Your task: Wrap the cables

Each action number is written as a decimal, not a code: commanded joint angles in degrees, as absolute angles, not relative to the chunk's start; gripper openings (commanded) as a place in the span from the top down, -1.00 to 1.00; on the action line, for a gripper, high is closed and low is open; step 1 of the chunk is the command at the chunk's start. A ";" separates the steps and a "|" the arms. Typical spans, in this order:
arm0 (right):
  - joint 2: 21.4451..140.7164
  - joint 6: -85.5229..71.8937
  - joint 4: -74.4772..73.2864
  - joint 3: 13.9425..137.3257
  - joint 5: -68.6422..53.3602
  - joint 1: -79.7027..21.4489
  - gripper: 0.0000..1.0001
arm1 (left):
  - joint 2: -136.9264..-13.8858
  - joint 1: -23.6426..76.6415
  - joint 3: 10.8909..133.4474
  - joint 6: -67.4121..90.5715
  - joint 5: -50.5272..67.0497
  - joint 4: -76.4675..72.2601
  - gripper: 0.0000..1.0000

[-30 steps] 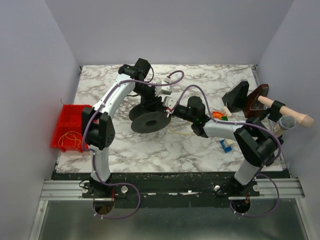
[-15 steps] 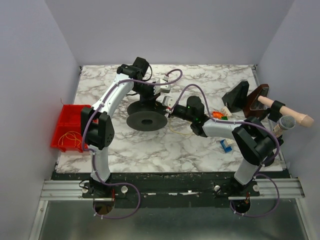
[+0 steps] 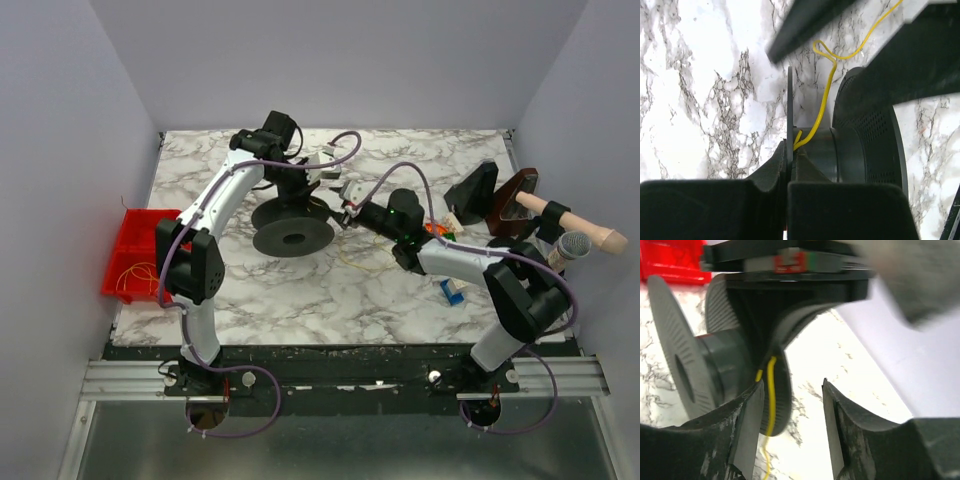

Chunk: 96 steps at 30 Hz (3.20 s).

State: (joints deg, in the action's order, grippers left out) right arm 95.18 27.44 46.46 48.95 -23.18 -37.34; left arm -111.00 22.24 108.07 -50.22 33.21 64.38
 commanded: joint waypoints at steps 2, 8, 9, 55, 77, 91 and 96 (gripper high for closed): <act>87.81 15.85 45.79 45.97 -24.77 -30.43 -0.26 | -104.77 22.85 109.24 -45.10 33.40 62.75 1.00; 82.19 18.01 35.89 44.74 -27.86 -26.64 -0.39 | -104.68 21.36 119.68 -33.60 35.06 62.67 1.00; 81.31 18.10 33.51 45.08 -29.17 -25.76 -0.40 | -104.68 21.01 121.88 -31.57 35.68 62.67 1.00; 102.37 42.87 9.41 68.19 -38.07 -32.33 -1.00 | -95.19 24.69 161.72 -8.17 -3.51 35.95 1.00; 119.18 60.98 -13.43 85.95 -24.81 -39.20 -0.97 | -93.52 26.10 160.31 -12.39 -6.68 32.52 1.00; 117.15 53.38 -9.67 93.86 -10.30 -37.00 -1.00 | -93.69 26.10 159.52 -11.78 -3.43 35.42 1.00; 113.30 47.90 -7.05 88.70 -15.29 -34.19 -1.00 | -93.16 26.10 158.12 -11.69 -3.52 35.33 1.00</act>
